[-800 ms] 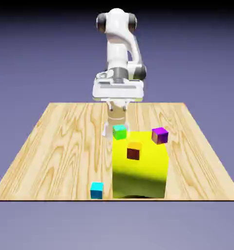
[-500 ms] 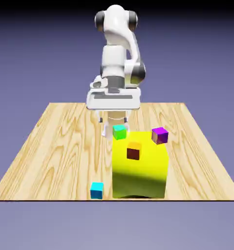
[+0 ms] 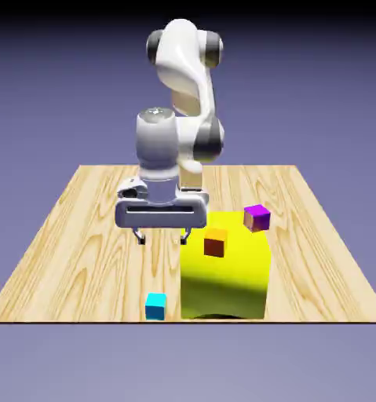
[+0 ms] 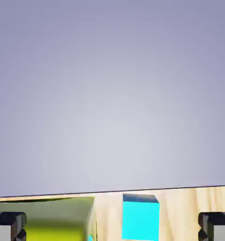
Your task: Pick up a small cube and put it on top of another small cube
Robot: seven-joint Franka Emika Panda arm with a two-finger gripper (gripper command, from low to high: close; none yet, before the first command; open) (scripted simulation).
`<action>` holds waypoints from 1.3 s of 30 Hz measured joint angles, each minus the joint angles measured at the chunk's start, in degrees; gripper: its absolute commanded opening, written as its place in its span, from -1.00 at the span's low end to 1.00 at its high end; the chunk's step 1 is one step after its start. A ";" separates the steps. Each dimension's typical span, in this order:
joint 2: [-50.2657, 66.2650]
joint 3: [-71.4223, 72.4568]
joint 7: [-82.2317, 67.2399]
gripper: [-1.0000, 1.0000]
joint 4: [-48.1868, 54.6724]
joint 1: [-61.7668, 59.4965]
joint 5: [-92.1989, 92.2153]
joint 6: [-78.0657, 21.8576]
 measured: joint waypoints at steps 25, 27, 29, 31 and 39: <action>46.94 -6.50 -2.23 0.00 51.91 -0.99 3.72 -52.11; 50.69 -7.02 -2.41 0.00 56.06 -1.07 4.01 -56.27; 54.45 -7.54 -2.58 0.00 60.22 -1.15 4.31 -60.44; 58.20 -8.06 -2.76 0.00 64.37 -1.23 4.61 -64.61; 55.07 -8.54 -3.49 0.00 53.37 0.54 4.61 -58.33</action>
